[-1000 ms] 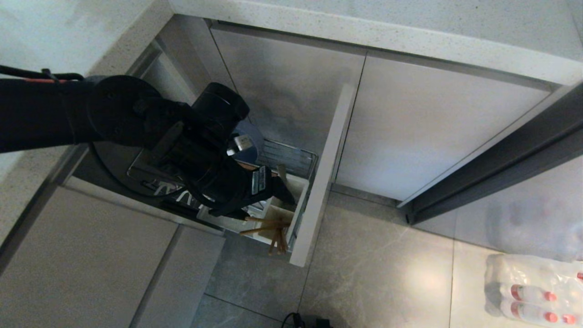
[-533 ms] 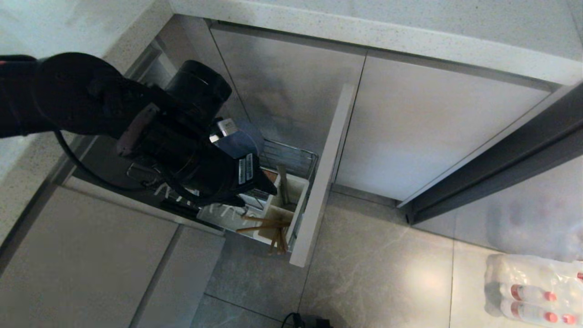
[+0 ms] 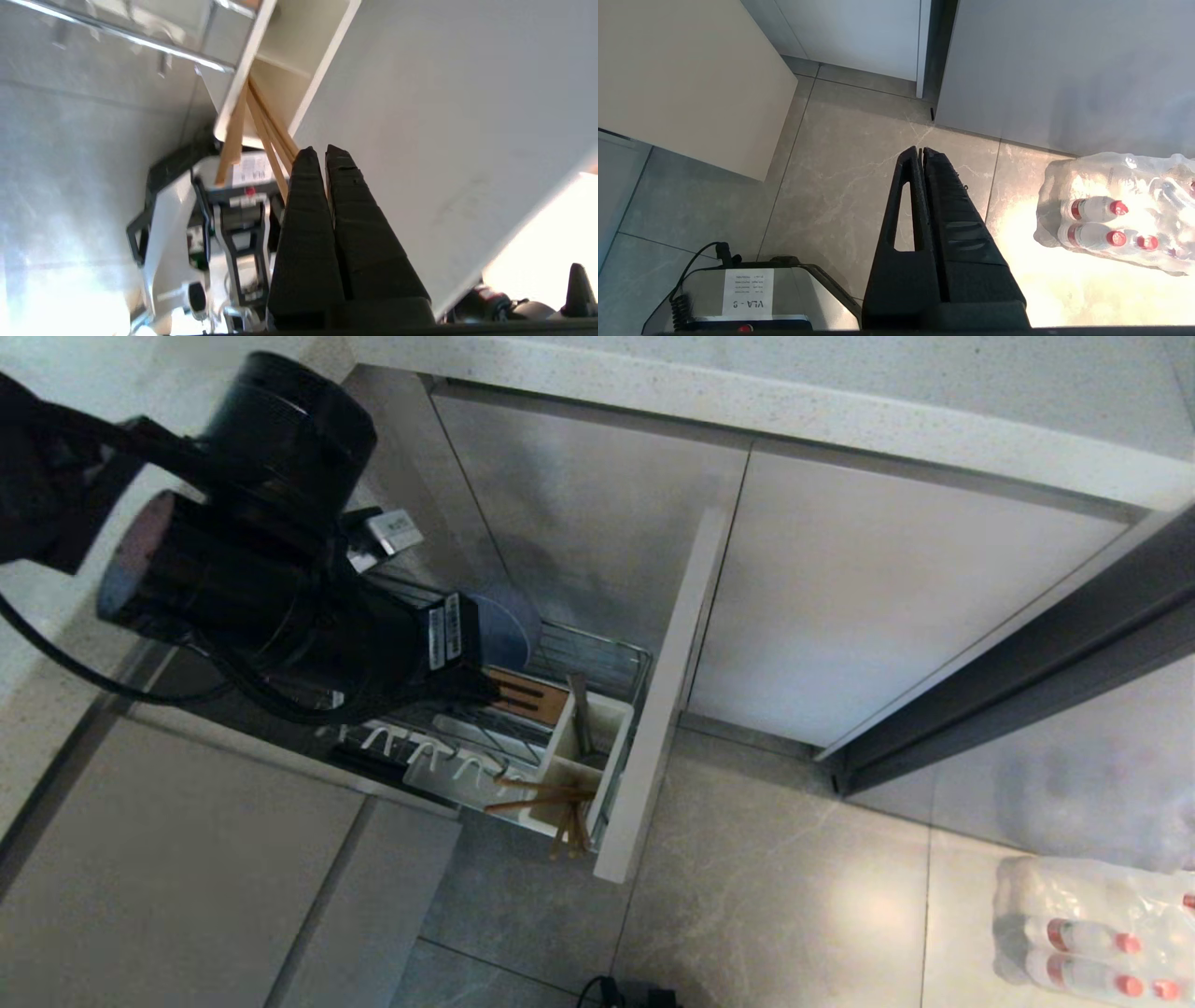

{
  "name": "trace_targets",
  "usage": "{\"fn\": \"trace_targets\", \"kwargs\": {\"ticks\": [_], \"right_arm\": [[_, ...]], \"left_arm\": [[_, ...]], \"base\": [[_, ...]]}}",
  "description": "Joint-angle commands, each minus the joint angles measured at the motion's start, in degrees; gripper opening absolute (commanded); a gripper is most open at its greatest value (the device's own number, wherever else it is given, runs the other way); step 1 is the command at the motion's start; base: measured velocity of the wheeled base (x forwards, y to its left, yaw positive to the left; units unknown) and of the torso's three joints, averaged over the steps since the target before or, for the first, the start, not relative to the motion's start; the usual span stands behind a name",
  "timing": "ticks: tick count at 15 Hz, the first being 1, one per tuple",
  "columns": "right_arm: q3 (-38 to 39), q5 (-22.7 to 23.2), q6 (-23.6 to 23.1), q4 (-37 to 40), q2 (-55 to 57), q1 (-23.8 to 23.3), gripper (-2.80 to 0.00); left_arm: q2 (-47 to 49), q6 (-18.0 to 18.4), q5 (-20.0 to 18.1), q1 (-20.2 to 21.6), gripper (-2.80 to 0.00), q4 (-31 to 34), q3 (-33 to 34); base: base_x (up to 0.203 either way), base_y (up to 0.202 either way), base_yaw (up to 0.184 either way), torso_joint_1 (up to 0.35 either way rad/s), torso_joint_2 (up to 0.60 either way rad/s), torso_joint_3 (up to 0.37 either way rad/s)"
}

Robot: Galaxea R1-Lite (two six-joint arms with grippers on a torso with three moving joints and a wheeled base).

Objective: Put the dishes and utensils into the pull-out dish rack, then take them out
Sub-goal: Pick up the fork and place it in the cupboard

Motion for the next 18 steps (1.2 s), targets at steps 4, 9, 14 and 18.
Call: {"fn": "trace_targets", "kwargs": {"ticks": [4, 9, 14, 18], "right_arm": [[0.00, -0.02, 0.01, -0.02, 0.09, 0.00, -2.80], [0.00, -0.02, 0.01, -0.02, 0.09, 0.00, -2.80], [0.00, -0.02, 0.01, -0.02, 0.09, 0.00, -2.80], [0.00, -0.02, 0.01, -0.02, 0.09, 0.00, -2.80]], "left_arm": [[-7.60, -0.16, 4.74, -0.03, -2.80, 0.13, -1.52], [-15.89, 0.27, 12.12, 0.79, -2.80, 0.02, -3.99], [-24.58, 3.25, 15.47, 13.59, -2.80, -0.37, -4.70], [-29.21, 11.11, 15.35, 27.65, -2.80, -0.34, -9.20]], "base": [[0.000, 0.000, 0.000, 0.000, 0.00, 0.000], [0.000, 0.000, 0.000, 0.000, 0.00, 0.000], [0.000, 0.000, 0.000, 0.000, 0.00, 0.000], [0.000, 0.000, 0.000, 0.000, 0.00, 0.000]]}}
